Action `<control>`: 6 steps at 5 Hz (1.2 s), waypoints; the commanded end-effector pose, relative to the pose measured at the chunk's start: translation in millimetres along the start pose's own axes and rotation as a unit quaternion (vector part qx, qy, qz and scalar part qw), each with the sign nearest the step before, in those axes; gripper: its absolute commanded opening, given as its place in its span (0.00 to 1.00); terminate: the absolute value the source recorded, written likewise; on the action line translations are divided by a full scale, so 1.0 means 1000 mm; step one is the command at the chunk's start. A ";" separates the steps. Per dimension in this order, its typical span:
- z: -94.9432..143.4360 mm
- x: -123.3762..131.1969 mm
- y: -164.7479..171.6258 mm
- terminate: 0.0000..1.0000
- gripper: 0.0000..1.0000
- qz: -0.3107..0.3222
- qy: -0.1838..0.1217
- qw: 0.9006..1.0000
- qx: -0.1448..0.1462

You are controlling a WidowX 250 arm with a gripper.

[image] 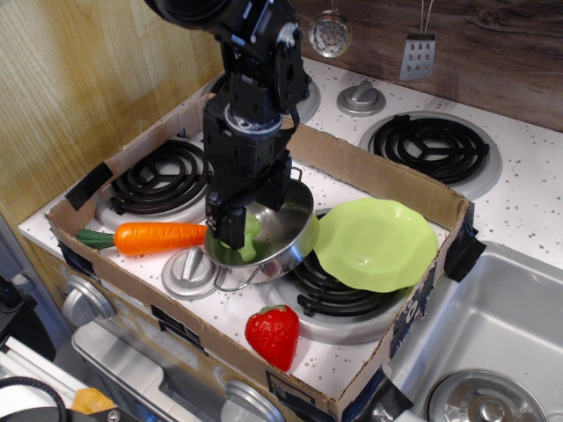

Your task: Take broccoli out of pan

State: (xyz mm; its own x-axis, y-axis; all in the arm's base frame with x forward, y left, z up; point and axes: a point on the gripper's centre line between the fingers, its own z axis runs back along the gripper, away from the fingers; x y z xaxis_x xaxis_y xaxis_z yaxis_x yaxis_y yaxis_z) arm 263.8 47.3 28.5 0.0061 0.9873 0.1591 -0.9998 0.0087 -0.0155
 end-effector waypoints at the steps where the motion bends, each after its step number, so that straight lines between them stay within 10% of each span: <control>1: -0.004 -0.005 0.002 0.00 1.00 0.018 0.006 1.000 -0.014; 4: -0.020 0.005 0.000 0.00 1.00 0.003 -0.040 0.998 -0.058; 5: -0.016 0.009 0.002 0.00 0.00 0.001 -0.053 0.997 -0.054; 6: -0.005 0.013 0.004 0.00 0.00 0.000 -0.071 0.996 -0.050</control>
State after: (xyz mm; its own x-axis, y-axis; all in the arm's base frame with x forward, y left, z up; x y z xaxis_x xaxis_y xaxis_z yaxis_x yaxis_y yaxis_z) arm 254.5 64.3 13.1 0.0173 0.9572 0.2890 -0.9976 0.0357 -0.0586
